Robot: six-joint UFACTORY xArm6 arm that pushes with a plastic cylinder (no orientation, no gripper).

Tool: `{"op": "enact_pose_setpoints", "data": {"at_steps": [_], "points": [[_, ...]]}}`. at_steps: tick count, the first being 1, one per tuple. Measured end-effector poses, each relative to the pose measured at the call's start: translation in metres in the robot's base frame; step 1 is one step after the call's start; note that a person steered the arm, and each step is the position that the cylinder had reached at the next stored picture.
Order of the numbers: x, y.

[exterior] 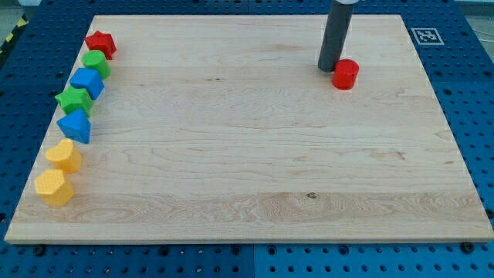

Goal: Move red circle towards the right center of the board

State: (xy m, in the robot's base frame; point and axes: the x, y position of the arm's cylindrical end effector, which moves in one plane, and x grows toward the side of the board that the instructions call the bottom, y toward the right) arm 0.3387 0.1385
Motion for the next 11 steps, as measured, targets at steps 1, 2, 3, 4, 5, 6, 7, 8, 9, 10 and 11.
{"op": "enact_pose_setpoints", "data": {"at_steps": [1, 2, 3, 4, 5, 6, 7, 8, 9, 10, 11], "points": [[0.011, 0.015], [0.021, 0.034], [0.026, 0.037], [0.027, 0.027], [0.046, 0.036], [0.066, 0.045], [0.076, 0.050], [0.087, 0.050], [0.087, 0.050], [0.085, 0.038], [0.084, 0.016]]}}
